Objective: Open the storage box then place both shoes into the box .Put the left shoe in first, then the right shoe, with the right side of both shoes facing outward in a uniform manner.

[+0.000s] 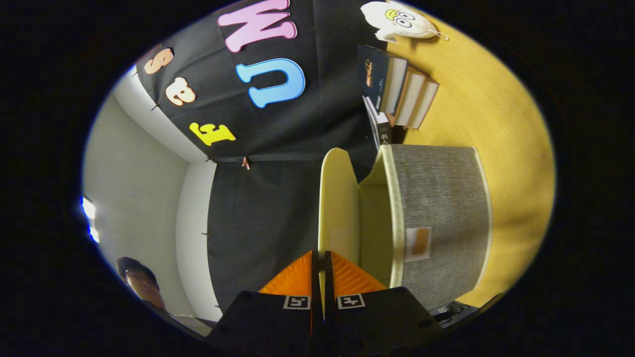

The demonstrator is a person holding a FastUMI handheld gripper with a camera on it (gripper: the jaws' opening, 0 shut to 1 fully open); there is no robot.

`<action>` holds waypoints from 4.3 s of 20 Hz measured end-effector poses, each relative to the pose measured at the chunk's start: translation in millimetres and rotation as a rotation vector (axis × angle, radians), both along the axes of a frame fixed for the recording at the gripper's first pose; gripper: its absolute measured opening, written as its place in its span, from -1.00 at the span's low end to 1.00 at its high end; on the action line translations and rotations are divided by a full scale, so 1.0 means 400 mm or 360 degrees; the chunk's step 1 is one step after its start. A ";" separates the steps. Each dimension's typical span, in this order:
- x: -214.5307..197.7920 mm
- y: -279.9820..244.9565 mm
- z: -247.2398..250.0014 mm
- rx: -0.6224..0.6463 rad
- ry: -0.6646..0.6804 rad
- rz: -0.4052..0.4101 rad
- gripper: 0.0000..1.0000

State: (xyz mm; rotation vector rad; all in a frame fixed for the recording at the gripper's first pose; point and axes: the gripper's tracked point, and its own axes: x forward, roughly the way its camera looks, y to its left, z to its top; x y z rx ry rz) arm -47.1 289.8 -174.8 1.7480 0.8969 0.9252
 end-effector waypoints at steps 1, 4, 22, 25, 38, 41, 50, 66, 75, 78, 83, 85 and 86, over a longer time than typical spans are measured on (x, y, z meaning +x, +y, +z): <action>0.014 0.013 0.027 0.0019 -0.0031 -0.0004 -0.90; 0.047 0.052 0.127 0.0081 -0.0109 -0.0017 -0.91; 0.043 0.523 0.307 -0.0130 -0.0349 0.0293 -0.90; 0.067 0.520 0.310 -0.0141 -0.0333 0.0234 -0.39; 0.042 0.339 0.211 -0.0681 -0.0503 0.0091 0.92; 0.017 0.209 0.135 -0.1004 -0.0583 -0.0001 0.92; -0.054 -0.312 -0.100 -0.1886 -0.0488 -0.0254 0.92; -0.133 -0.584 -0.626 -0.2599 -0.0429 0.0317 0.30; -0.044 -0.598 -0.711 -0.2755 -0.0351 0.0254 -0.23; -0.053 -0.604 -0.686 -0.2705 -0.0262 0.0200 -0.85; -0.040 -0.618 -0.557 -0.2648 -0.0120 -0.0002 -0.85; -0.022 -0.606 -0.484 -0.2625 -0.0070 -0.0071 -0.85; -0.014 -0.594 -0.446 -0.2613 -0.0046 -0.0094 -0.85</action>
